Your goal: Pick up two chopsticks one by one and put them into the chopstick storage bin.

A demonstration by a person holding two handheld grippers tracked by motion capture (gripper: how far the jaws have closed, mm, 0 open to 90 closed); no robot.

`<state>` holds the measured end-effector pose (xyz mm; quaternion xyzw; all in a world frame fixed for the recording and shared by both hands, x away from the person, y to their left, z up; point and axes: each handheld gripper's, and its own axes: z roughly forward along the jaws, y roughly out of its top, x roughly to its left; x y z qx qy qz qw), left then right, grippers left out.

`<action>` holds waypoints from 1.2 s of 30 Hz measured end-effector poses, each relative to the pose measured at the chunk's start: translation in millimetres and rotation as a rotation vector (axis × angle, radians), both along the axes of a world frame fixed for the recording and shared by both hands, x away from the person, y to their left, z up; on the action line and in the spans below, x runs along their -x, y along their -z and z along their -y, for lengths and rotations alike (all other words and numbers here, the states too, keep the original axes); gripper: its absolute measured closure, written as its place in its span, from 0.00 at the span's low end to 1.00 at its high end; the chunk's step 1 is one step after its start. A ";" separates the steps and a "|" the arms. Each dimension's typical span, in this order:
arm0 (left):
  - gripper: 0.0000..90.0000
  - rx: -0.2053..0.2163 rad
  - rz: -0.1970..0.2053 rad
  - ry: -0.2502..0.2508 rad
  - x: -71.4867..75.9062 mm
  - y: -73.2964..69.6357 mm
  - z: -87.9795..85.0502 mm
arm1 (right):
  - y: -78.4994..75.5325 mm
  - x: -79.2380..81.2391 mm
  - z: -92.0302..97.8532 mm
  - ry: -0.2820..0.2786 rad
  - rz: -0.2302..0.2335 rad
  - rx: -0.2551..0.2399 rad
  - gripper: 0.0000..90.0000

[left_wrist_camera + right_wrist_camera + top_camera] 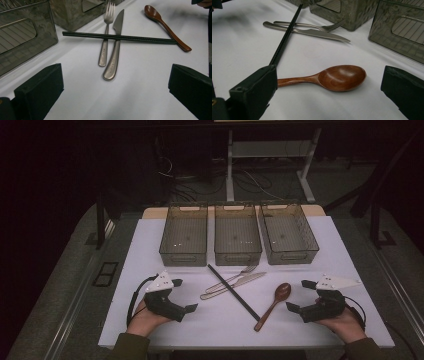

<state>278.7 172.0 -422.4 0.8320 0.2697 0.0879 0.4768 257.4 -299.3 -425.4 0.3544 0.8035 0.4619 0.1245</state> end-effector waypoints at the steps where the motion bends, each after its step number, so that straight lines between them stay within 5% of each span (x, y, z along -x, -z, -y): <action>1: 0.00 0.000 -0.001 -0.001 0.1 -0.2 0.2 | -0.1 0.1 -0.1 0.000 -0.004 0.000 0.00; 18: 0.00 -0.004 0.005 0.006 4.6 -0.6 2.7 | -7.7 -2.5 -11.4 0.021 -0.040 0.021 0.00; 36: 0.00 -0.002 0.007 0.004 5.6 0.2 6.1 | -11.3 -11.1 -31.4 -0.018 -0.047 0.019 0.00</action>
